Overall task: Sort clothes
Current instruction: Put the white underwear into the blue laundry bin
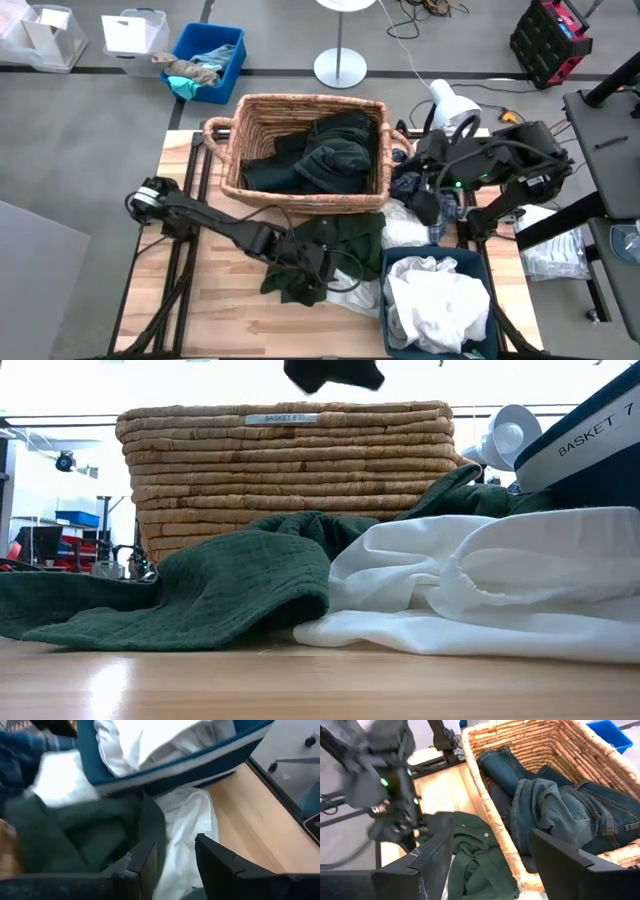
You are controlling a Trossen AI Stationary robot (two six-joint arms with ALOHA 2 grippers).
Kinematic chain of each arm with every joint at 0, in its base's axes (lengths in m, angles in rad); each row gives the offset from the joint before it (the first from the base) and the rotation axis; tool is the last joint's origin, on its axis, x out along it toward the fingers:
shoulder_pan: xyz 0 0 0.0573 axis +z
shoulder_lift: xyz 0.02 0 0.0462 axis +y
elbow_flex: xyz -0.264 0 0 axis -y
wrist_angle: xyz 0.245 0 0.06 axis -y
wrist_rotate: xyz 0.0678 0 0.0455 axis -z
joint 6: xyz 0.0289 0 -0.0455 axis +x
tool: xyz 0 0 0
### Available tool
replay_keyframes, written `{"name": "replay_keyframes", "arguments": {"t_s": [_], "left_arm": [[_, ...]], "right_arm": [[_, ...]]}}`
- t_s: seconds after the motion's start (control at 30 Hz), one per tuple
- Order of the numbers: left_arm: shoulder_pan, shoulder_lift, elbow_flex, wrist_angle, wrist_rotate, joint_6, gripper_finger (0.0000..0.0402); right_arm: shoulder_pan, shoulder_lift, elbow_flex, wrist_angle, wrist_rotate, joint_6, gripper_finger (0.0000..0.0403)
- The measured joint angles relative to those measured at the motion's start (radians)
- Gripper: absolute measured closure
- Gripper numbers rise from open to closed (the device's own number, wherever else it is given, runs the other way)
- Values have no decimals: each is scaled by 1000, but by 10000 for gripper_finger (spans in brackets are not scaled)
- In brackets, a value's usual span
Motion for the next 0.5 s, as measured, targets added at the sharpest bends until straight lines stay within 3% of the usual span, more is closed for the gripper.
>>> {"name": "replay_keyframes", "arguments": {"t_s": [0.27, 0.5], "left_arm": [[-4, 71, -138, 300, -37, -173, 287], [-5, 253, -33, 271, -72, -196, 287]], "right_arm": [[0, -63, 0, -8, -1, -20, 137], [0, -118, 0, -61, -3, -33, 132]]}}
